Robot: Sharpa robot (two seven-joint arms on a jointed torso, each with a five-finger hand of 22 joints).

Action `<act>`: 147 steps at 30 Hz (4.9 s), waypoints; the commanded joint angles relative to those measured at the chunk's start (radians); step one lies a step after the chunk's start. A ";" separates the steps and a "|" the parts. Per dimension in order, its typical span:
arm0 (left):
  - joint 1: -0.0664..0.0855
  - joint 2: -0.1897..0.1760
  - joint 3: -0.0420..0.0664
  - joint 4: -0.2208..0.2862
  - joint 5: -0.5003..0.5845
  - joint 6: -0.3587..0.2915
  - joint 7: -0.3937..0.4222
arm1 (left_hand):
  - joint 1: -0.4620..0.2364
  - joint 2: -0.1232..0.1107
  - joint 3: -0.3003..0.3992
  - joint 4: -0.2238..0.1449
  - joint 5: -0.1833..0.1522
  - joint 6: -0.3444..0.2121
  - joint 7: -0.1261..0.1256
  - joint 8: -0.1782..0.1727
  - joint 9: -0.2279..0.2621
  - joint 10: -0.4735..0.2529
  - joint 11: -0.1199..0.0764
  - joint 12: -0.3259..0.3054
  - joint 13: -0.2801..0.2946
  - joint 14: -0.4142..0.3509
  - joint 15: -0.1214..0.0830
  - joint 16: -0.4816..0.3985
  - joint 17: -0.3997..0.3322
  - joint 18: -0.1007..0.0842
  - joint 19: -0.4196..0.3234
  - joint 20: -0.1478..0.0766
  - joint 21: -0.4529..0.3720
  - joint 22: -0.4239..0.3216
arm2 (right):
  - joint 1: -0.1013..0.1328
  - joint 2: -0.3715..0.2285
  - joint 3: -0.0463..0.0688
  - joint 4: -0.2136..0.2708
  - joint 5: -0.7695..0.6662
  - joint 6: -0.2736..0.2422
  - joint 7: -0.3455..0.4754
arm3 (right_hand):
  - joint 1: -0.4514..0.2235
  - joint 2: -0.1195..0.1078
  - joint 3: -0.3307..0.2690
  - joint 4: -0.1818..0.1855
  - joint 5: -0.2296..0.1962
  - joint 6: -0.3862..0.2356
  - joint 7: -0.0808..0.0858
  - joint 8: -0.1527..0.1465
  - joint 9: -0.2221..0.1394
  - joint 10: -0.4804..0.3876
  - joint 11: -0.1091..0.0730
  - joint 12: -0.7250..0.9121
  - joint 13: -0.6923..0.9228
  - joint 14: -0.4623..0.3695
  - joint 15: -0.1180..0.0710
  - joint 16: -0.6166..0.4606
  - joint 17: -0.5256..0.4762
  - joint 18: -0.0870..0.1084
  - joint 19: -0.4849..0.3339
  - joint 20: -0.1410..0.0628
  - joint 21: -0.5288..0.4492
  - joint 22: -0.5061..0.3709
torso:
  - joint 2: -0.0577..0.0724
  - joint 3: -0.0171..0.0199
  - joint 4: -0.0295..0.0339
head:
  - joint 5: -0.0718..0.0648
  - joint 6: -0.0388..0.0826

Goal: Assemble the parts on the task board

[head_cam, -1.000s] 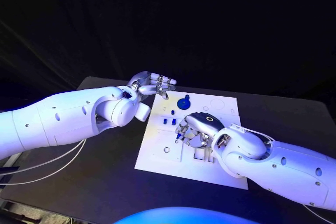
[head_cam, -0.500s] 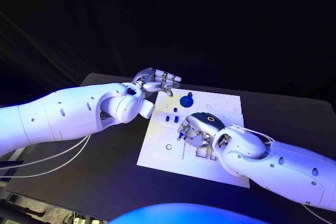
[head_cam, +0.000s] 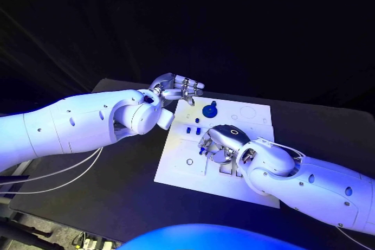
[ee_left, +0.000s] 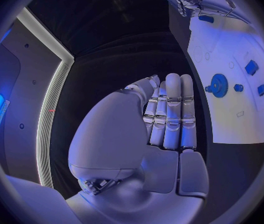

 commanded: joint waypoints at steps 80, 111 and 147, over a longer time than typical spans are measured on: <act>0.001 -0.021 0.001 -0.006 0.006 0.028 0.003 | 0.006 0.004 -0.002 -0.013 0.002 -0.011 0.000 0.001 -0.002 -0.013 0.001 0.014 0.001 -0.007 0.005 0.000 -0.007 0.005 0.001 0.001 -0.005 -0.002 | 0.114 -0.239 0.013 0.039 -0.001 0.124 -0.014 | -0.017 -0.023 -0.189 0.024 0.000 -0.139 0.012 0.003 -0.019 -0.212 0.033 0.080 0.005 -0.028 0.029 -0.098 -0.197 0.035 -0.112 0.026 -0.217 0.029 | -0.003 -0.0039 -0.0064 | -0.048 0.036; 0.001 -0.009 0.001 -0.005 0.006 0.038 -0.002 | 0.000 0.003 -0.007 -0.012 0.001 -0.017 0.003 0.000 -0.003 -0.019 0.004 0.016 0.001 -0.007 0.007 0.001 -0.009 0.005 0.001 0.002 -0.005 -0.001 | 0.104 -0.184 0.010 -0.003 -0.009 0.151 -0.011 | 0.030 0.035 -0.122 0.027 -0.069 -0.040 -0.012 0.051 0.002 -0.065 -0.010 0.158 0.015 0.008 -0.006 -0.055 -0.161 0.016 -0.047 -0.006 -0.134 0.084 | -0.003 -0.0028 -0.0079 | -0.069 0.046; 0.001 -0.006 0.001 -0.009 0.006 0.039 -0.016 | -0.001 0.005 -0.006 -0.011 0.002 -0.018 0.003 0.000 -0.004 -0.021 0.004 0.017 0.001 -0.008 0.007 0.001 -0.011 0.005 0.001 0.003 -0.005 -0.001 | 0.101 -0.184 0.004 -0.006 -0.050 0.054 -0.049 | 0.025 0.041 -0.104 0.030 -0.080 -0.005 -0.019 0.065 0.010 -0.028 -0.018 0.148 0.020 0.012 -0.014 -0.046 -0.154 0.009 -0.026 -0.013 -0.104 0.106 | -0.004 -0.0024 -0.0077 | -0.072 0.055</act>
